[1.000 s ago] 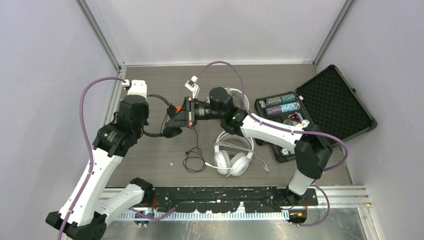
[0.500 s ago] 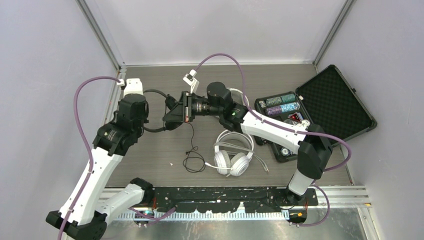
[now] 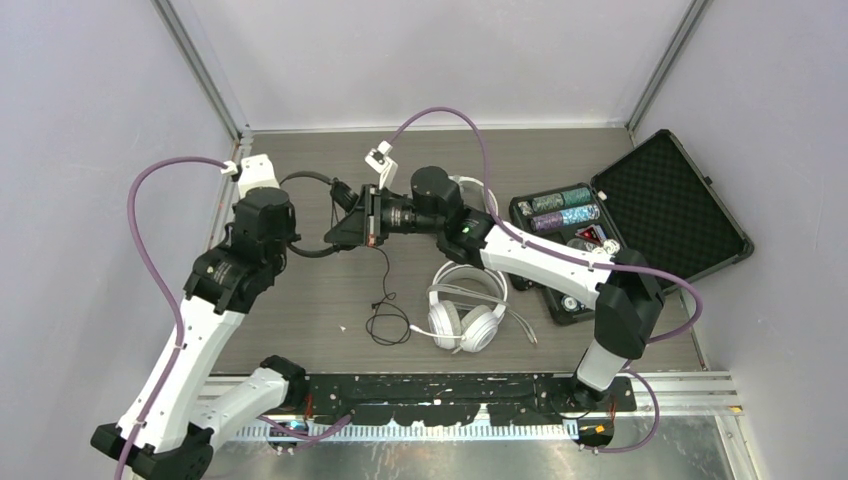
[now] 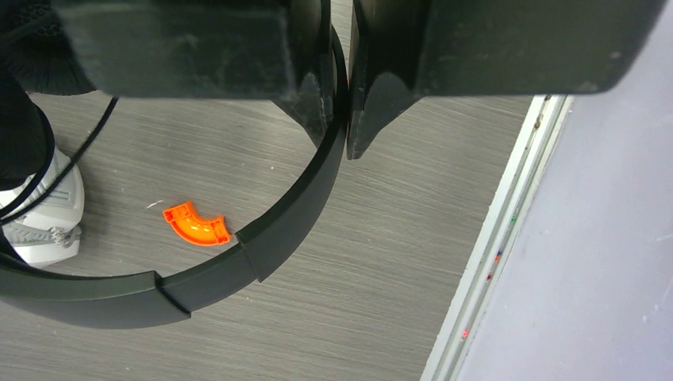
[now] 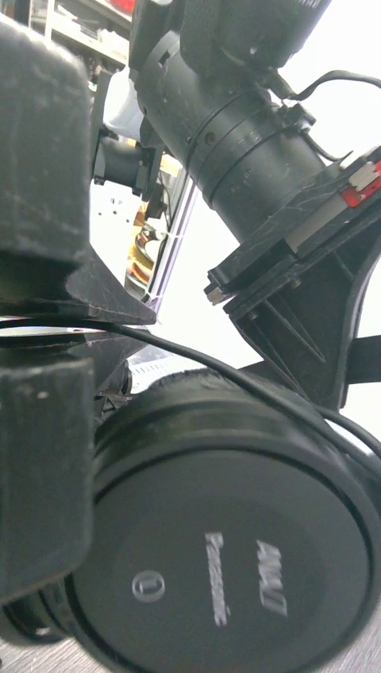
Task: Wrap the headphones
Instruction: Wrap the headphones cable around the headphones.
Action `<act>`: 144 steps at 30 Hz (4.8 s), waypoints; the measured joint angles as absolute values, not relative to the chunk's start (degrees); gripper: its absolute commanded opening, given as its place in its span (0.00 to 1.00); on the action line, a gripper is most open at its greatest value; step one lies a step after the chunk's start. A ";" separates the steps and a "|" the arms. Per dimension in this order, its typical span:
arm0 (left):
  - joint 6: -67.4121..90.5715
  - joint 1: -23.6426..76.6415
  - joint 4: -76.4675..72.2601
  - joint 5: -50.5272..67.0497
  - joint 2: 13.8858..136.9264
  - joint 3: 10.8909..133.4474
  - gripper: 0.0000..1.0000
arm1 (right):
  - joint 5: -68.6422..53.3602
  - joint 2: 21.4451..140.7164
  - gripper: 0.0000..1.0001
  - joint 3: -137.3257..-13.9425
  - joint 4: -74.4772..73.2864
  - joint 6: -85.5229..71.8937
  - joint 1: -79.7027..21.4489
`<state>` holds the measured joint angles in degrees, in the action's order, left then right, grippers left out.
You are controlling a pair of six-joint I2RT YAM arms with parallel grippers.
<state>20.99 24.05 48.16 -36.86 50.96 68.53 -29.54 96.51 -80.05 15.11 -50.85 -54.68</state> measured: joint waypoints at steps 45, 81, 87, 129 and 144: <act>30.09 24.03 45.98 -36.10 52.84 68.42 0.00 | -18.13 99.37 0.10 -86.54 0.82 -30.22 -63.59; 38.46 23.57 46.02 -30.50 49.69 69.69 0.00 | -11.68 88.71 0.17 -62.78 16.08 -19.09 -64.05; 39.99 23.51 45.93 -29.15 49.47 70.08 0.00 | -11.42 88.33 0.20 -56.58 24.16 -19.18 -64.05; 34.48 23.51 55.83 -14.00 51.42 87.42 0.00 | -13.26 94.02 0.01 -40.51 63.57 -26.76 -54.30; 24.32 23.51 58.33 -13.69 52.90 90.67 0.00 | -14.48 95.13 0.01 -38.13 68.47 -27.81 -52.10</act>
